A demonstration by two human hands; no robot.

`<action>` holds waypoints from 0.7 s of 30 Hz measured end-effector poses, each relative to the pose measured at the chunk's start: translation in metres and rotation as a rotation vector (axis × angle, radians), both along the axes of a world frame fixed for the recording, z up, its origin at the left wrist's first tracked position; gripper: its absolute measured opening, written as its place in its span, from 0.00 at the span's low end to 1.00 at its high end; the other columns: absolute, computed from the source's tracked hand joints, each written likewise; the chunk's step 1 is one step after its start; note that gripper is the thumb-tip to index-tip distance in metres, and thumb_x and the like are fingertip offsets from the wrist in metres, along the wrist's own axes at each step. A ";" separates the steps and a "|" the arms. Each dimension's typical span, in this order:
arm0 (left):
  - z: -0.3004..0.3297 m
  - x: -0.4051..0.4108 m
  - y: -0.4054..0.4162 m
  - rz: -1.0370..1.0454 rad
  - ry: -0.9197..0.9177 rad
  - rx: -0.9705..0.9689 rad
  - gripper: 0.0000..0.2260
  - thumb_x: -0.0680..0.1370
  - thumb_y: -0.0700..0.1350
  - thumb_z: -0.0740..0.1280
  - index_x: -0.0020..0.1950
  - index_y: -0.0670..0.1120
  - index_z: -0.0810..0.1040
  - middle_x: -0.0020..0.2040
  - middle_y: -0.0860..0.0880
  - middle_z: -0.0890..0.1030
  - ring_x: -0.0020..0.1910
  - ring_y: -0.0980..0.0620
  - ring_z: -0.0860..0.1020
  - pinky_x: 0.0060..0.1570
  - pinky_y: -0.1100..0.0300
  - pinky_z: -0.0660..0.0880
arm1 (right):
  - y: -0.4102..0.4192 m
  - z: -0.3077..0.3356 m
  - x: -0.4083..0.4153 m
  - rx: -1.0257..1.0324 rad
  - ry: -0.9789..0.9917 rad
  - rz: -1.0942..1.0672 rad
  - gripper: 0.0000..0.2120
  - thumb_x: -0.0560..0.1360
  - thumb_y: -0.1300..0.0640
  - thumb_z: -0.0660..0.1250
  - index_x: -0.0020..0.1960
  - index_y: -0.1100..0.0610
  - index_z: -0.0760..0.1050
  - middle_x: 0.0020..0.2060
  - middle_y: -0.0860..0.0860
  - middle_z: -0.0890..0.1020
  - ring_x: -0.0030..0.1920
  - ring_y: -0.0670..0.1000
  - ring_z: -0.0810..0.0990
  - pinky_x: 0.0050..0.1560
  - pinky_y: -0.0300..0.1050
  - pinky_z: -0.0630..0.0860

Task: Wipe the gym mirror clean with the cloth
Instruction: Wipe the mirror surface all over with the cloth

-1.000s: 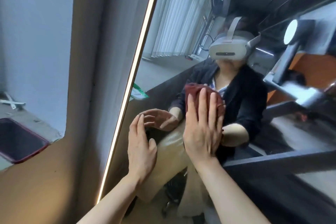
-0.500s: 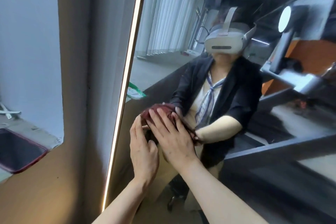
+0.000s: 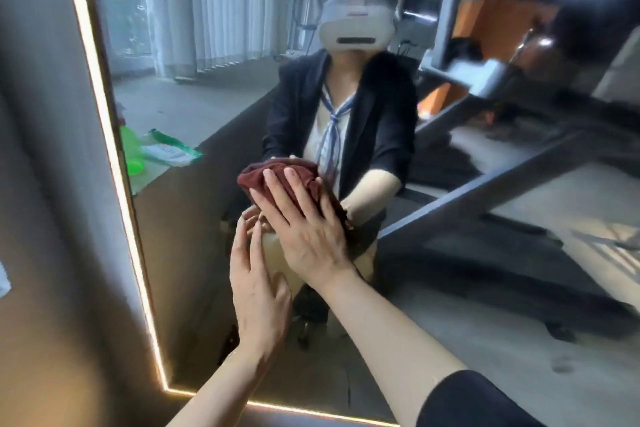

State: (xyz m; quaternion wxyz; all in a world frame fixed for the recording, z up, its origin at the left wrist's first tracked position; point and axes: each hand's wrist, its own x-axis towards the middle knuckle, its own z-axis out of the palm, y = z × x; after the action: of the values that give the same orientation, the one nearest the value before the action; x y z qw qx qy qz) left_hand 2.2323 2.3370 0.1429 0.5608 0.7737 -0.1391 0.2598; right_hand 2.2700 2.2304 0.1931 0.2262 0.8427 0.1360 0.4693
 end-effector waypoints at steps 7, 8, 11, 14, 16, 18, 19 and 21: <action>-0.013 -0.011 -0.027 -0.038 -0.109 0.168 0.45 0.63 0.23 0.68 0.79 0.39 0.60 0.80 0.43 0.56 0.73 0.42 0.62 0.71 0.41 0.64 | -0.153 -0.029 -0.079 -0.123 -0.136 -0.105 0.28 0.82 0.49 0.62 0.80 0.47 0.60 0.78 0.51 0.60 0.78 0.56 0.56 0.72 0.57 0.62; -0.016 -0.012 -0.031 -0.040 -0.109 0.191 0.46 0.63 0.23 0.69 0.79 0.38 0.58 0.80 0.43 0.56 0.73 0.41 0.61 0.70 0.37 0.65 | -0.177 -0.033 -0.093 -0.123 -0.150 -0.129 0.27 0.82 0.49 0.61 0.80 0.47 0.59 0.78 0.52 0.60 0.77 0.57 0.57 0.69 0.58 0.64; -0.020 -0.014 -0.040 -0.046 -0.100 0.218 0.47 0.63 0.24 0.71 0.79 0.38 0.56 0.79 0.45 0.55 0.74 0.40 0.58 0.67 0.29 0.65 | -0.222 -0.037 -0.122 -0.084 -0.152 -0.208 0.28 0.82 0.49 0.59 0.80 0.47 0.57 0.77 0.53 0.59 0.76 0.59 0.58 0.69 0.62 0.62; -0.017 -0.017 -0.042 -0.047 -0.092 0.221 0.47 0.63 0.24 0.71 0.79 0.40 0.56 0.79 0.45 0.56 0.75 0.40 0.58 0.67 0.28 0.63 | -0.212 -0.042 -0.117 0.056 -0.176 -0.235 0.27 0.81 0.50 0.60 0.79 0.48 0.58 0.77 0.55 0.57 0.75 0.61 0.56 0.72 0.61 0.58; -0.018 -0.017 -0.039 -0.056 -0.079 0.228 0.46 0.63 0.24 0.71 0.79 0.39 0.58 0.79 0.44 0.57 0.75 0.39 0.59 0.68 0.29 0.63 | -0.181 -0.040 -0.097 0.160 -0.220 -0.228 0.26 0.82 0.50 0.60 0.79 0.49 0.60 0.77 0.56 0.57 0.76 0.62 0.55 0.74 0.60 0.56; -0.019 -0.016 -0.032 -0.061 -0.071 0.224 0.45 0.63 0.24 0.70 0.79 0.39 0.59 0.79 0.44 0.56 0.75 0.40 0.59 0.71 0.33 0.63 | -0.141 -0.031 -0.073 0.201 -0.246 -0.179 0.25 0.82 0.50 0.62 0.78 0.49 0.63 0.77 0.56 0.59 0.77 0.61 0.55 0.76 0.58 0.54; -0.020 -0.014 -0.029 -0.059 -0.075 0.212 0.45 0.63 0.25 0.69 0.79 0.38 0.59 0.80 0.44 0.56 0.75 0.41 0.60 0.72 0.38 0.62 | -0.120 -0.025 -0.061 0.188 -0.237 -0.139 0.25 0.82 0.50 0.62 0.78 0.49 0.63 0.77 0.56 0.61 0.77 0.60 0.55 0.77 0.58 0.53; -0.022 -0.009 -0.020 -0.046 -0.095 0.189 0.44 0.63 0.23 0.67 0.78 0.37 0.61 0.80 0.43 0.57 0.75 0.42 0.61 0.73 0.46 0.61 | -0.077 -0.013 -0.041 0.125 -0.190 -0.055 0.25 0.82 0.52 0.61 0.78 0.48 0.64 0.77 0.52 0.63 0.78 0.58 0.56 0.76 0.57 0.55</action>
State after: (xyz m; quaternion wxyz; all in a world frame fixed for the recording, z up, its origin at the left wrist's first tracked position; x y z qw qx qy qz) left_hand 2.2230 2.3169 0.1213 0.4840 0.8066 -0.2070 0.2688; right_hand 2.2293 2.1529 0.1799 0.1977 0.8103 0.0612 0.5483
